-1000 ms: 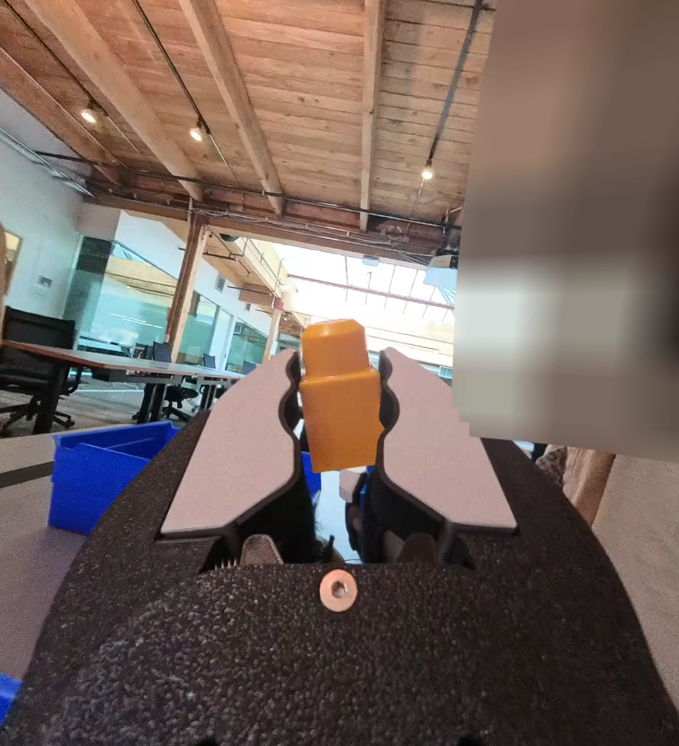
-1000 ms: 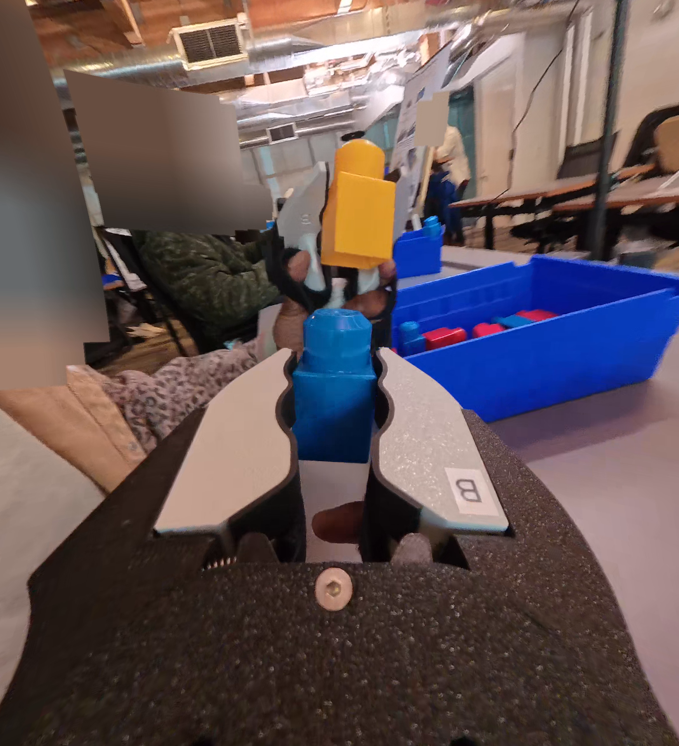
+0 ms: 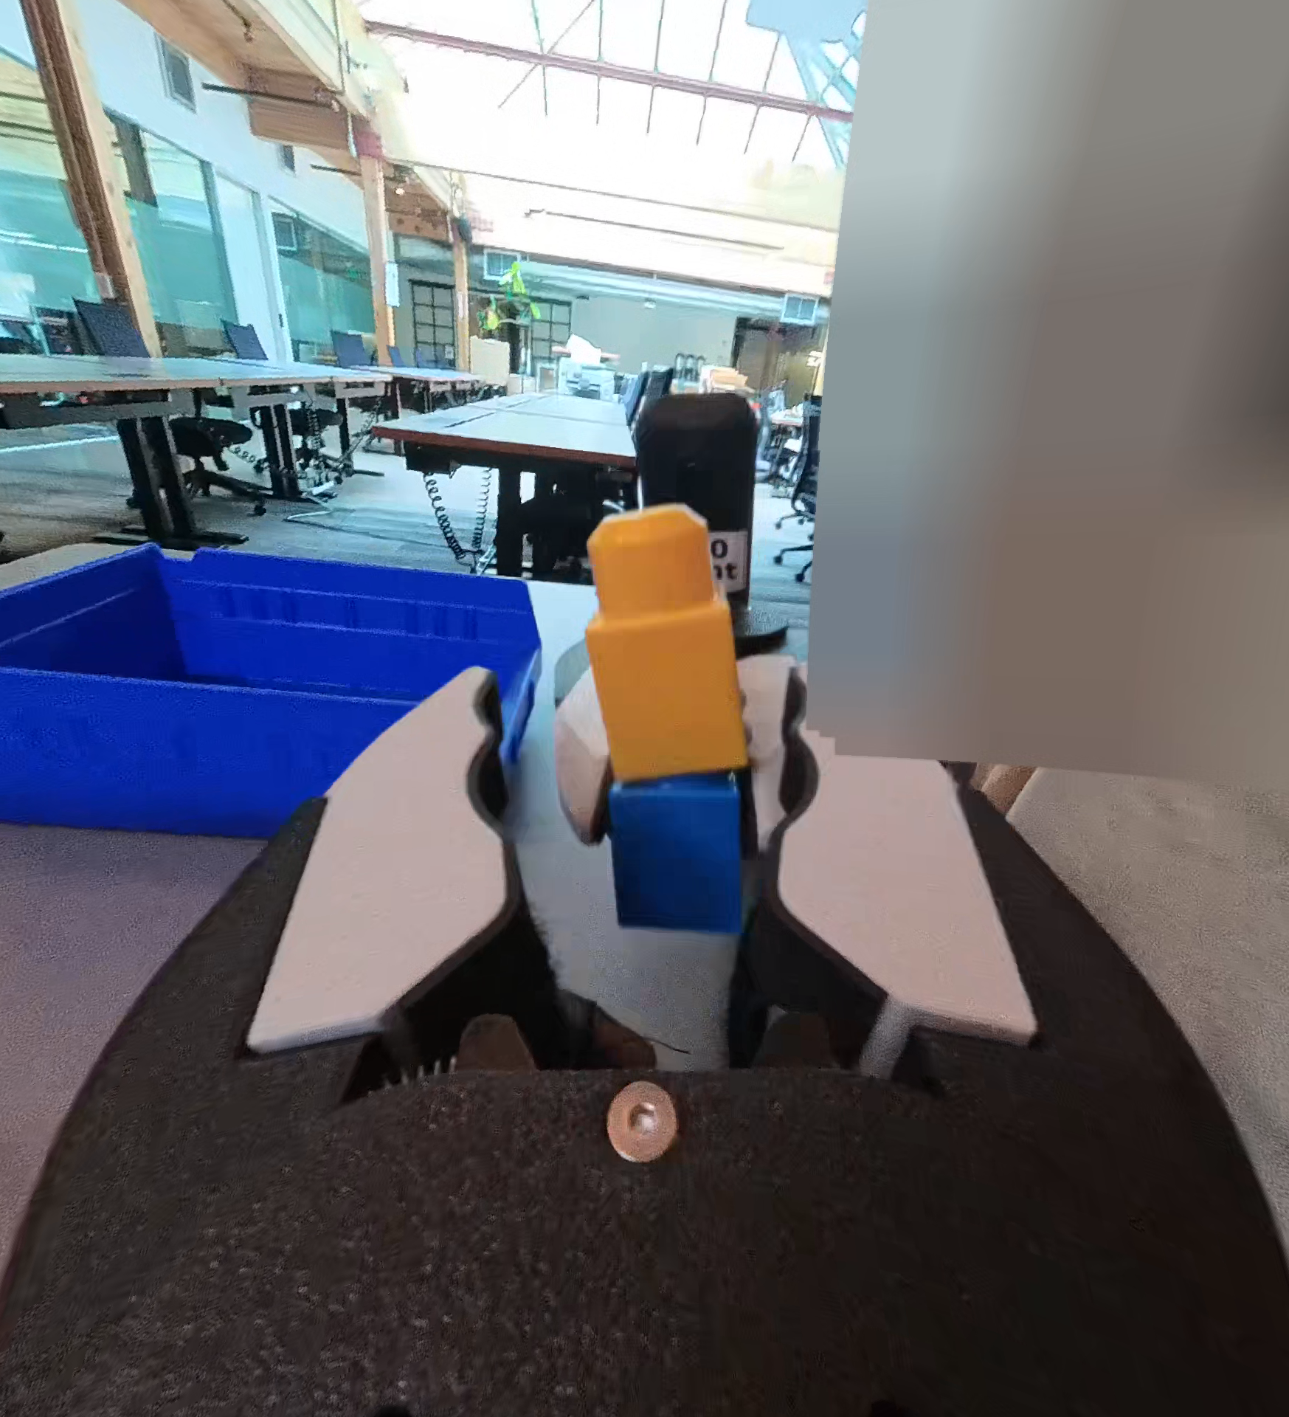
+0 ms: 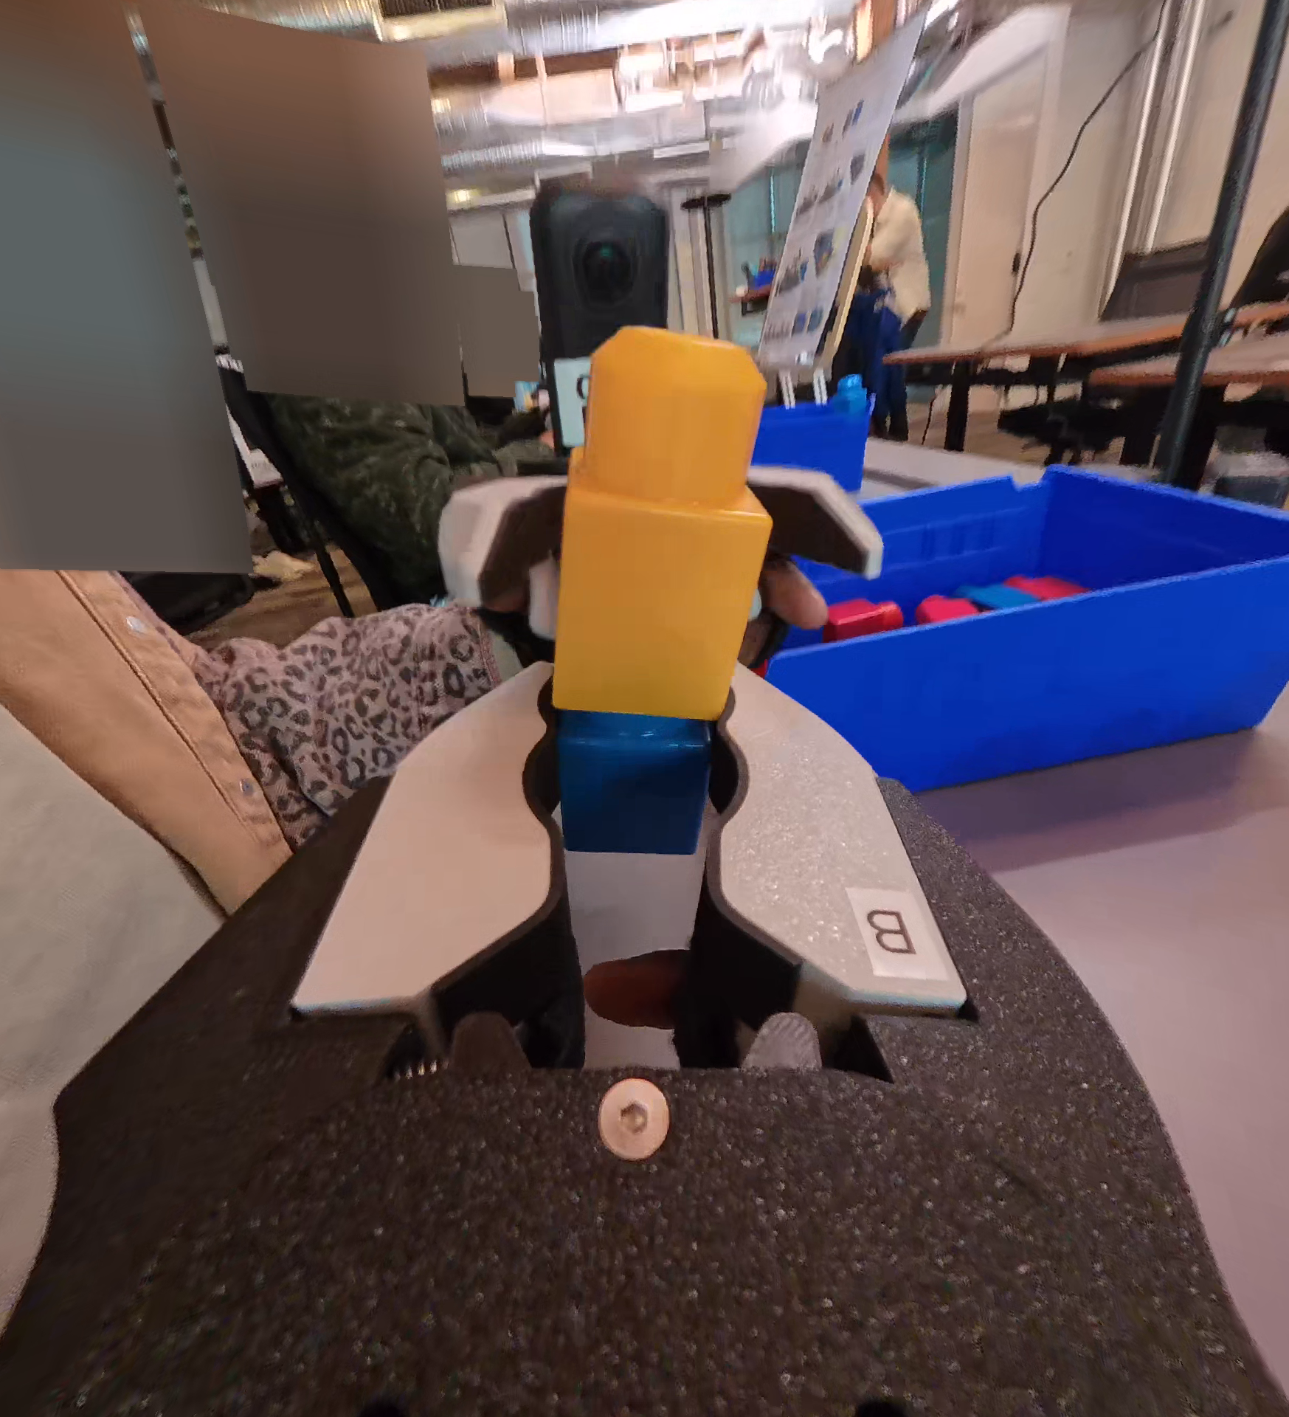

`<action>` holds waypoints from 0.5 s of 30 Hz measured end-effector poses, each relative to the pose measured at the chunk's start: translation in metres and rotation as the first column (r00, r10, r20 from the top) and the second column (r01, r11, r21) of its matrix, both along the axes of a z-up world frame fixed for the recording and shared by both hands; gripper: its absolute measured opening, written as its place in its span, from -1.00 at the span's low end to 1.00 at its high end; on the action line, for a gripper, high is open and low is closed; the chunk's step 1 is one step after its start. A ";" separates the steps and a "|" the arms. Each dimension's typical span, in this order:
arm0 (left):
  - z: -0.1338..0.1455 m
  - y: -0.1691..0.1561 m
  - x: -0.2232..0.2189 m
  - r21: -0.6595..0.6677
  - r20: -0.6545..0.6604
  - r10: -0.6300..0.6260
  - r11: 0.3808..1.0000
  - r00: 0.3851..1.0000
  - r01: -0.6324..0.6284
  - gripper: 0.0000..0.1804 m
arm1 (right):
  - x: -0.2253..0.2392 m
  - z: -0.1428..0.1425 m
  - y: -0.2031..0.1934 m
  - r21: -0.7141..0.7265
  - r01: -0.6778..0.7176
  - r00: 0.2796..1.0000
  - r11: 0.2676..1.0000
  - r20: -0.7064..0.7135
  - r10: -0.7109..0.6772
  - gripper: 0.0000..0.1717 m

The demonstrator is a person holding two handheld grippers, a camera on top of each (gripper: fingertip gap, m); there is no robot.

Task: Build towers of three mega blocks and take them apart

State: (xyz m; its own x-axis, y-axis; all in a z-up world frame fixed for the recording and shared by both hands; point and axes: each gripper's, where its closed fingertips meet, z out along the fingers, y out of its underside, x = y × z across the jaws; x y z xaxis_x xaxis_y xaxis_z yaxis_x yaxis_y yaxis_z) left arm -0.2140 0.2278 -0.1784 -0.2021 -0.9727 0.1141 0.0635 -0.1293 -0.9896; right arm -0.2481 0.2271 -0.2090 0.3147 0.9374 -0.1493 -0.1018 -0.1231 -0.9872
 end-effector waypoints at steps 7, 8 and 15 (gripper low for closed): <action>-0.052 -0.010 0.004 0.036 -0.267 -0.012 0.999 0.964 0.022 -0.25 | 0.019 0.018 0.001 0.062 0.042 0.999 0.997 -0.006 -0.041 -0.59; -0.059 -0.013 0.007 0.064 -0.298 -0.016 0.997 0.954 0.037 -0.29 | 0.019 0.018 0.000 0.061 0.038 0.999 0.997 0.005 -0.038 -0.59; -0.047 -0.022 0.023 0.061 -0.149 -0.022 0.998 0.989 0.031 -0.58 | 0.013 0.009 -0.006 0.068 0.007 0.994 0.998 0.109 -0.015 -0.58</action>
State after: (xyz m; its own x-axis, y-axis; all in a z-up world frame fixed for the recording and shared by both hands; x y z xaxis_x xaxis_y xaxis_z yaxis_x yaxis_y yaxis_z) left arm -0.1911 0.2054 -0.2249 -0.2131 -0.9735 0.0832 -0.0870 -0.0659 -0.9940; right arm -0.2352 0.2211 -0.2003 0.3360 0.9405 -0.0504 0.0061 -0.0556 -0.9984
